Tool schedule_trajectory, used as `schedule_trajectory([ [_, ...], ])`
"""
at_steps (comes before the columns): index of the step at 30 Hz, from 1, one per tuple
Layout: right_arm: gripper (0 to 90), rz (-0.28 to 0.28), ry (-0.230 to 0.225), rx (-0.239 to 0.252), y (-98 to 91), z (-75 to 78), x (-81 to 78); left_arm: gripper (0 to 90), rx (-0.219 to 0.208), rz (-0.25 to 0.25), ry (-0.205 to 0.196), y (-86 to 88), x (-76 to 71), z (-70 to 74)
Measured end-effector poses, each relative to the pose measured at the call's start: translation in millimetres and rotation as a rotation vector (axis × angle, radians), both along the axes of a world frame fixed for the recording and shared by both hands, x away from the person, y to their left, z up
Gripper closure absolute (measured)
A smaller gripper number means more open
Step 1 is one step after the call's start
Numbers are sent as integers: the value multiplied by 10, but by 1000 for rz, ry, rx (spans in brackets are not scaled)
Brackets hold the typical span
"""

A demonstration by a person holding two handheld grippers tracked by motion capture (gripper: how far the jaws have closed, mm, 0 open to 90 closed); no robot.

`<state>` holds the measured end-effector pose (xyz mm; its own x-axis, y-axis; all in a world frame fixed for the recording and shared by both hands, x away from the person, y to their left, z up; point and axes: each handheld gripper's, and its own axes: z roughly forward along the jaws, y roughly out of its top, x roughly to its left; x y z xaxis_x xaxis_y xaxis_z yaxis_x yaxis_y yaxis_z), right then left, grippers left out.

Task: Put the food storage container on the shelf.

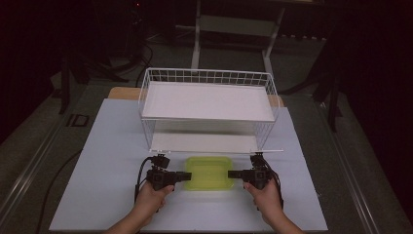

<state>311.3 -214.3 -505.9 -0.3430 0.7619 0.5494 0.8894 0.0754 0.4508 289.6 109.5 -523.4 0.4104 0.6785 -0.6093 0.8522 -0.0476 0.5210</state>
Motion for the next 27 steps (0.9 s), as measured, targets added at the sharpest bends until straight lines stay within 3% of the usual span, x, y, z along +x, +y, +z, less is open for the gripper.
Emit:
schedule_trajectory([
  [10, 774, 0, -12, -6, 10, 37, -85, 756, 21, 20, -23, -22, -92, 42],
  [13, 793, 1, -26, -3, 22, 66, -118, 790, 59, 30, -60, -24, -131, 95],
  [15, 795, 12, -59, -24, 53, 98, -156, 799, 78, 28, -86, -19, -139, 123],
  [17, 796, 9, -65, -18, 67, 121, -181, 804, 46, 30, -73, 20, -129, 138],
  [21, 796, 6, -88, -5, 60, 212, -176, 804, 45, 33, -100, 20, -117, 231],
  [27, 796, -14, -136, 19, 54, 438, -85, 808, 28, 51, -172, 29, -4, 493],
])
